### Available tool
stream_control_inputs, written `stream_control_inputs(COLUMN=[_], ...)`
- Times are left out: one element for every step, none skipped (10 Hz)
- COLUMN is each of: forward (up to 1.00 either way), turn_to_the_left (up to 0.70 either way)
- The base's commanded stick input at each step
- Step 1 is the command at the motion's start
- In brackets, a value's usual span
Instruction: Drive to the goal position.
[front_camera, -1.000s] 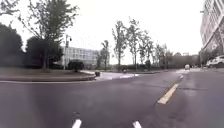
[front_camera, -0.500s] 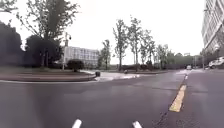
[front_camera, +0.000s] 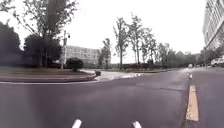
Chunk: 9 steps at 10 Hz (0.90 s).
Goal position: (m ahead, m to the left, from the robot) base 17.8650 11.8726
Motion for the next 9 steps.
stream_control_inputs(forward=[0.70, 0.70, 0.70, 0.70, 0.70, 0.70, 0.70, 0.70, 0.70], turn_to_the_left=[-0.14, -0.14, -0.14, -0.14, -0.11, 0.00, 0.00, 0.00, 0.00])
